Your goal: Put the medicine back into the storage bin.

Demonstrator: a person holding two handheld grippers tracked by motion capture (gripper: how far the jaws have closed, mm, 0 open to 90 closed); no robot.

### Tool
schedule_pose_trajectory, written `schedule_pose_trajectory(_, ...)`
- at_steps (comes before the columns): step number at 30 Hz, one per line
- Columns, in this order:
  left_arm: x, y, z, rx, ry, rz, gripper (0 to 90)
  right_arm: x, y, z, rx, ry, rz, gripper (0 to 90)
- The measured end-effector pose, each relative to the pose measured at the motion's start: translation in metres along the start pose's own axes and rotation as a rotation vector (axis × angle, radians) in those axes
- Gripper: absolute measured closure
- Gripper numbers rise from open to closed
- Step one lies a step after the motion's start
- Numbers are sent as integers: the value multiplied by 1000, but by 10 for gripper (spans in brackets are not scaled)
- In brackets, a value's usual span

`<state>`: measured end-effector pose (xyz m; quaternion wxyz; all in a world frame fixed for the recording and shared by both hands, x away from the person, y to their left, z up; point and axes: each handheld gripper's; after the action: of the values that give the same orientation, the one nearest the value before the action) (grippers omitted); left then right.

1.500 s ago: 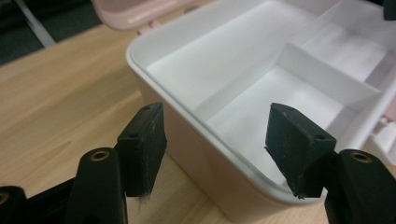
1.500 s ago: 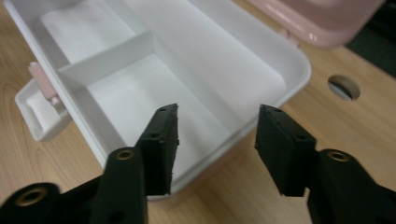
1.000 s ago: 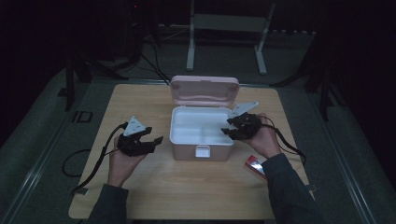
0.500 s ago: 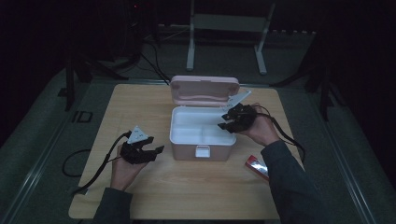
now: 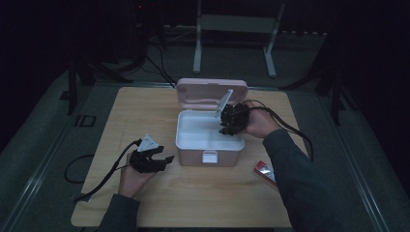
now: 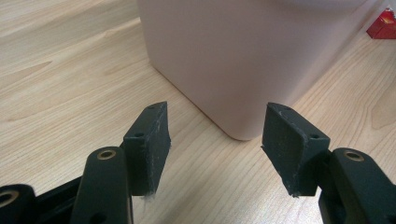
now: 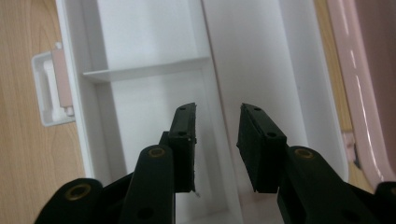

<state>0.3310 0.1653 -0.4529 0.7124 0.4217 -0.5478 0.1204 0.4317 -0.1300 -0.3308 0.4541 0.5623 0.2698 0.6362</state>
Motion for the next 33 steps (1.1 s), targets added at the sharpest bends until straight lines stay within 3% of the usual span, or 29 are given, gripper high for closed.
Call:
schedule_pose_trajectory(7, -1, -2, 2, -14, 3, -1, 410, 21, -11, 1, 22, 83, -82, 676)
schedule_pose_trajectory(13, 0, 1, 2, -14, 1, 8, 410, 36, -18, 4, 60, 111, -145, 662)
schedule_pose_trajectory(17, -1, -1, 2, -17, 1, 6, 410, 43, -26, 2, 75, 167, -186, 703)
schedule_pose_trajectory(21, -1, -1, 2, -17, -2, 1, 410, 49, -36, 1, 65, 202, -274, 762)
schedule_pose_trajectory(33, -2, -2, 2, -14, -5, -7, 410, 51, -53, 9, 138, 175, -319, 867)
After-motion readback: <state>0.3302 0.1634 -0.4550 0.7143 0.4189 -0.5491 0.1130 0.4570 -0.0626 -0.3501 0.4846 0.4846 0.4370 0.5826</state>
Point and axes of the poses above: each handheld gripper's, and its own axes: y roughly backward along the jaws, x roughly out of its top, z roughly to its right, and after that the axes turned 9 degrees about z, right-handed
